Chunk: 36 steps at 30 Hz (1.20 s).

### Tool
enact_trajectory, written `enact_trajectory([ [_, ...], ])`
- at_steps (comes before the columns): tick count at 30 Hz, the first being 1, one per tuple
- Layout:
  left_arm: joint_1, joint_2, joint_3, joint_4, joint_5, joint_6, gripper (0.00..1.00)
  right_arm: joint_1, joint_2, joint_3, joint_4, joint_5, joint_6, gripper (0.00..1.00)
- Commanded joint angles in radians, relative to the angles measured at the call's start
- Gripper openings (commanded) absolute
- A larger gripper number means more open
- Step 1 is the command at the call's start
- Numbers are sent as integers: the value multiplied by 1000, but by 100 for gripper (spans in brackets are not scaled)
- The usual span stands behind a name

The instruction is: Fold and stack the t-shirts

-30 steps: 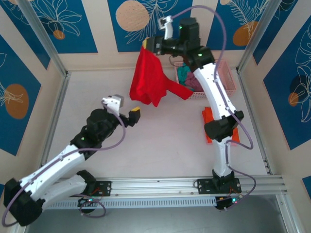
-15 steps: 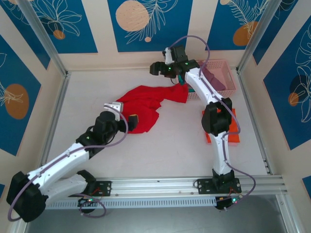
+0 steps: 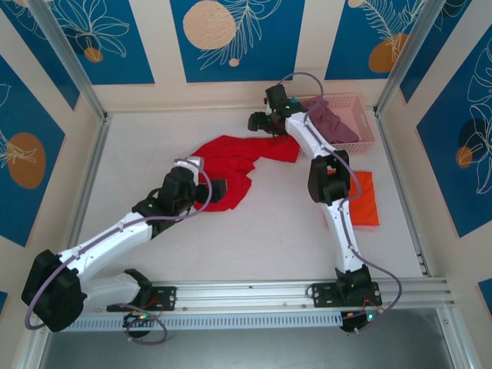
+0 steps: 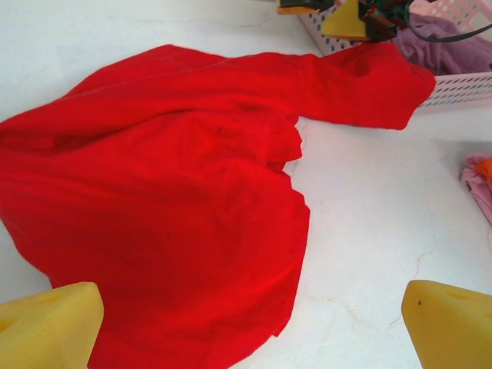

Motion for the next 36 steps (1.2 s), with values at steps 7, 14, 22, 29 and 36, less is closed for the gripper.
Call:
enact_trajectory([
  [7,12,36,42,-16,-5,-48,100,-68,9,29,-98,156,50,82],
  [14,14,55,51,-21,-18,-72,100,-103,23,63,-61,110,50,82],
  [22,150,143,191,-310,-39,-364,100,-71,-139,-40,20,-15,-29,89],
  [29,282,271,271,-369,37,-442,100,-19,-435,-442,202,-141,-30,89],
  [36,318,386,294,-345,150,-491,87,-16,-652,-766,262,-207,26,89],
])
